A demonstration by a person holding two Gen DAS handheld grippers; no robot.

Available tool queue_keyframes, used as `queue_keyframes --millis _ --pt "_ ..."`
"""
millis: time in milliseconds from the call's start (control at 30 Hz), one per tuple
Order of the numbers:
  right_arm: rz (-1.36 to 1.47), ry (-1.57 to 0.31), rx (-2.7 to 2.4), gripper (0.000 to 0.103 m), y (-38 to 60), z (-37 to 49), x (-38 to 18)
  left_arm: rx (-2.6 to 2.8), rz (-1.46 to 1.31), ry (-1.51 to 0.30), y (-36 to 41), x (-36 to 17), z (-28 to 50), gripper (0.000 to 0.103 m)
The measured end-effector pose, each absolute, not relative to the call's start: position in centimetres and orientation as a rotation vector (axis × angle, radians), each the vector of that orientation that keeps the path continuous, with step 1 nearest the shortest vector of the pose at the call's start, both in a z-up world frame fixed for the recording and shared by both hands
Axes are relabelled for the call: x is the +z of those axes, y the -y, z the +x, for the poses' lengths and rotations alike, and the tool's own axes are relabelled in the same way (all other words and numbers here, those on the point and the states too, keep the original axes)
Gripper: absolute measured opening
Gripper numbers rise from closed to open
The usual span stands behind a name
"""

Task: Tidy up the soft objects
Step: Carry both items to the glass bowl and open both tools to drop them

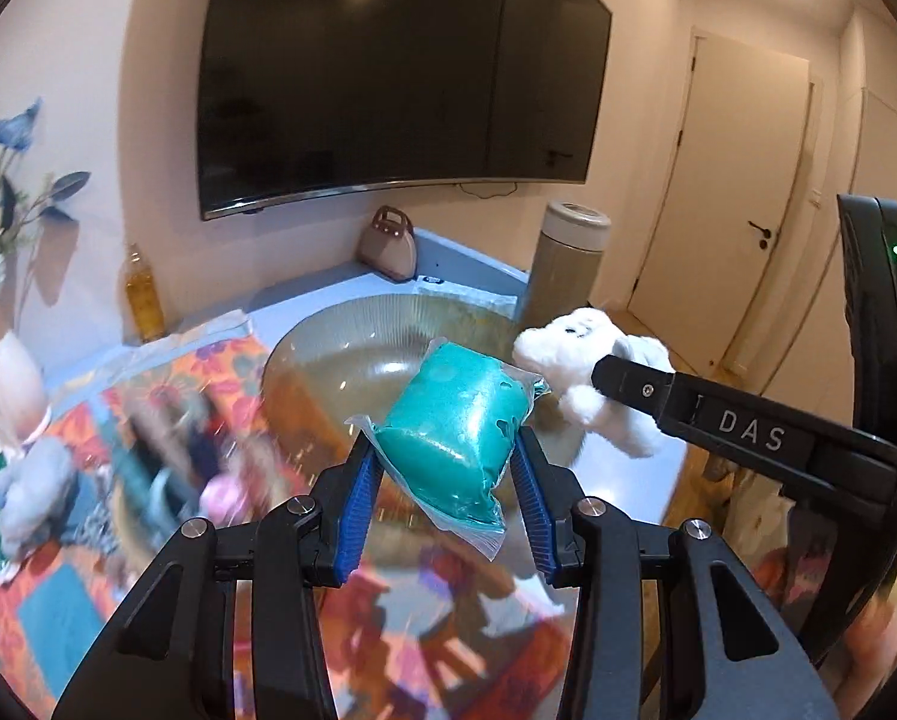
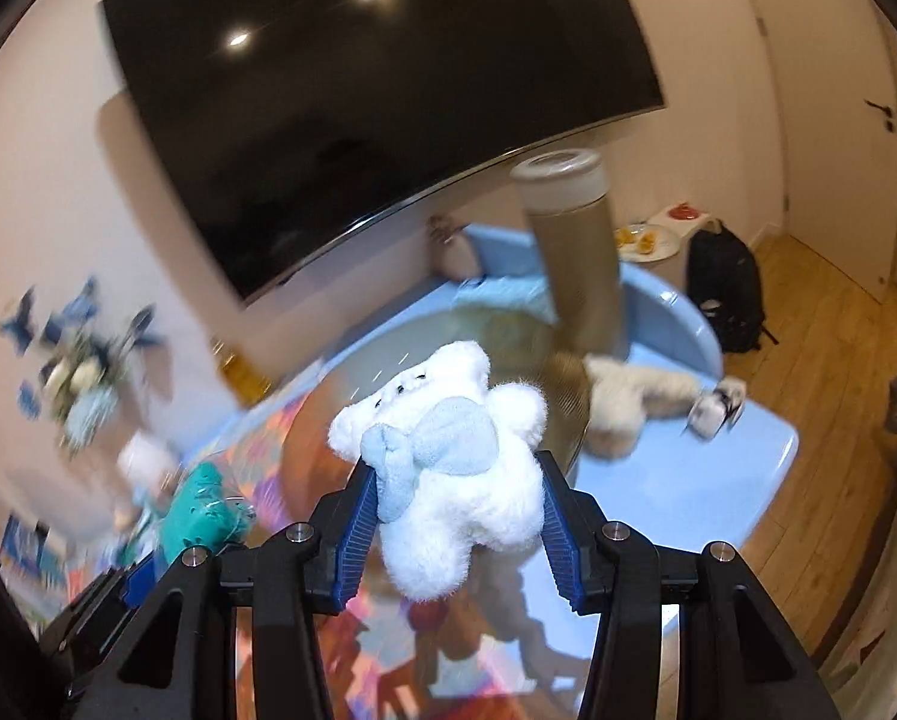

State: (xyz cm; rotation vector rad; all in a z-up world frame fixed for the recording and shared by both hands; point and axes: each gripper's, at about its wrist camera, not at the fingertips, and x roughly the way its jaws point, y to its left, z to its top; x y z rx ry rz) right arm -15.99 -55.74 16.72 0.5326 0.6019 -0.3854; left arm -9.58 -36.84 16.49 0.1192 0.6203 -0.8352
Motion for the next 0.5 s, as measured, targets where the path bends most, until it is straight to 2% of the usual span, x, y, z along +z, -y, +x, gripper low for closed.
queue_keyframes --millis 167,200,233,267,300,500 --pt "0.601 -0.649 -0.416 0.052 58.6 -12.6 15.3 -0.813 0.142 -0.669 40.3 14.9 -6.9 0.041" --pt "0.603 -0.659 -0.416 0.056 58.9 -12.1 15.0 -0.811 0.162 -0.662 40.8 14.6 -6.7 0.044" --pt "0.605 -0.680 -0.418 0.067 59.2 -11.4 14.6 -0.806 0.187 -0.652 41.3 14.3 -6.5 0.047" --pt "0.610 -0.695 -0.419 0.074 59.5 -11.2 14.2 -0.789 0.201 -0.647 41.6 14.1 -6.3 0.056" --pt "0.624 -0.704 -0.419 0.074 59.9 -11.1 13.9 -0.782 0.201 -0.652 41.7 14.0 -6.1 0.069" --pt "0.658 -0.701 -0.431 0.074 60.7 -13.1 13.4 -0.838 0.136 -0.615 39.7 15.6 -7.2 0.086"
